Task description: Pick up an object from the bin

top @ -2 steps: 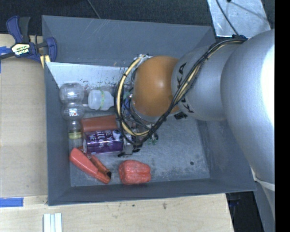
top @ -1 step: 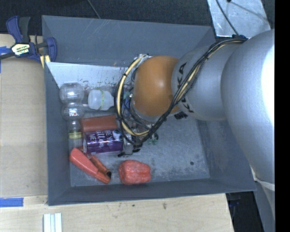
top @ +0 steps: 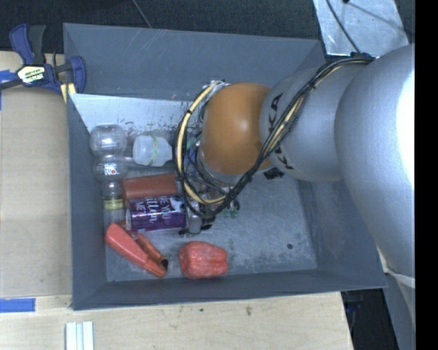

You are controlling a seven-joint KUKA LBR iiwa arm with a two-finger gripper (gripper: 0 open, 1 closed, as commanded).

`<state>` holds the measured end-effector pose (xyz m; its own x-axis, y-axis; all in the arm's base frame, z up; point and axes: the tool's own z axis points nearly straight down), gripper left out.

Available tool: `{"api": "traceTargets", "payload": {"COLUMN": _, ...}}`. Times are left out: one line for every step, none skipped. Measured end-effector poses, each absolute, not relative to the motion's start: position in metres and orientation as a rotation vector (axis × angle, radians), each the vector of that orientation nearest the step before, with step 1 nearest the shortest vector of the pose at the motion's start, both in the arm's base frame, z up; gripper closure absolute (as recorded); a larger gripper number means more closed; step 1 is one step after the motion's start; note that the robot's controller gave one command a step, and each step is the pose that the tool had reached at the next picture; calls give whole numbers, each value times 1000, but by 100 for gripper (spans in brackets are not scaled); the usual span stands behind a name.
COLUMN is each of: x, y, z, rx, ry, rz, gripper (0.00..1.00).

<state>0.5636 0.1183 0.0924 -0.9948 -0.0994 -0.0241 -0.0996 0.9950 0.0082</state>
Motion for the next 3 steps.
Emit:
{"api": "traceTargets", "payload": {"x": 561, "y": 118, "z": 104, "rx": -158, "ry": 3123, "rz": 11, "gripper": 100}}
{"api": "traceTargets", "payload": {"x": 560, "y": 118, "z": 125, "rx": -158, "ry": 3129, "rz": 8, "gripper": 100}}
{"api": "traceTargets", "payload": {"x": 560, "y": 116, "z": 139, "rx": -157, "ry": 3130, "rz": 3, "gripper": 100}}
